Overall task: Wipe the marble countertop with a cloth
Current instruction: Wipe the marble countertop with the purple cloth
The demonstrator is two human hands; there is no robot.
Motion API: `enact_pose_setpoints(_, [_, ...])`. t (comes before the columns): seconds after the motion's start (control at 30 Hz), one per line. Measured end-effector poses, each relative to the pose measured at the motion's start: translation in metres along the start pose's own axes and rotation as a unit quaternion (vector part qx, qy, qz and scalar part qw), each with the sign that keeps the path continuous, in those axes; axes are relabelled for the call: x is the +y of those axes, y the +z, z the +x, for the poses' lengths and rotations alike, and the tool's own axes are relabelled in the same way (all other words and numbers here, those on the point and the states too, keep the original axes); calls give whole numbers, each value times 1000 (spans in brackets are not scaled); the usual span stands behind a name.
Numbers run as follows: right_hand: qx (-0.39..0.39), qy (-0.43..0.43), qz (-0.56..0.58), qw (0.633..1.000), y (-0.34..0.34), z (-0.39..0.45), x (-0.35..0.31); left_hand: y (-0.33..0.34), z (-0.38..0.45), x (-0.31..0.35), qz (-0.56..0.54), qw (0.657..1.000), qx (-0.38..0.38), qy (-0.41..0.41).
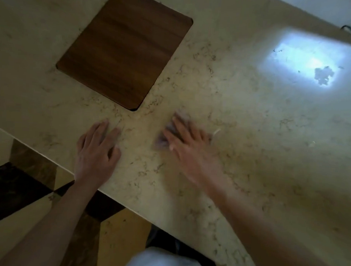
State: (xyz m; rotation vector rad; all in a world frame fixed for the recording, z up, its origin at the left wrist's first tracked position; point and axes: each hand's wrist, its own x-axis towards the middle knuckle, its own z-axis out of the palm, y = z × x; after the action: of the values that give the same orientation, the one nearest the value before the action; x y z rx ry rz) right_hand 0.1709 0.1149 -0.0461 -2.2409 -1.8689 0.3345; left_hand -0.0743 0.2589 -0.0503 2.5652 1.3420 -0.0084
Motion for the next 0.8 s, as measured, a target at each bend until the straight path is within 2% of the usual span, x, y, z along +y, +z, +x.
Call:
enact_pose_setpoints(0.1, [-88, -175, 38, 980, 13, -76, -37, 4, -2, -2, 24, 1000, 19, 6])
enact_pose_setpoints(0.17, [-82, -201, 5, 976, 7, -90, 5, 6, -2, 7, 13, 999, 30, -9])
enact_pose_setpoints(0.2, [-64, -166, -20, 984, -1, -84, 37, 7, -4, 16, -2, 999, 39, -20])
enact_pose_setpoints(0.27, [11, -11, -49, 999, -23, -58, 112, 10, -12, 40, -50, 997, 60, -13])
enact_pose_setpoints(0.33, [67, 193, -52, 978, -50, -25, 174, 14, -23, 70, -86, 994, 60, 25])
enact_pose_setpoints(0.37, [87, 256, -47, 961, -57, -12, 190, 17, -30, 86, -93, 994, 43, 48])
enact_pose_setpoints(0.43, [104, 293, -43, 949, -53, 5, 180, 25, -42, 113, -76, 993, 5, 90])
enact_pose_setpoints(0.5, [106, 220, -58, 968, -32, -5, 134, 34, -49, 126, -41, 994, -25, 102])
enact_pose_setpoints(0.6, [62, 49, -7, 997, -7, -70, 63, 42, -54, 131, 28, 994, -45, 96])
enact_pose_setpoints(0.67, [-2, -78, 10, 997, -6, -129, 48, 44, -52, 132, 43, 994, -44, 91])
enact_pose_setpoints(0.73, [-41, -180, -18, 983, -22, -164, 71, 45, -52, 134, 49, 994, -45, 88])
enact_pose_setpoints(0.77, [-21, -168, -18, 985, -33, -167, 93, 44, -53, 135, 51, 994, -46, 85])
enact_pose_setpoints(0.8, [18, -93, -9, 995, -46, -160, 123, 43, -53, 136, 54, 994, -46, 82])
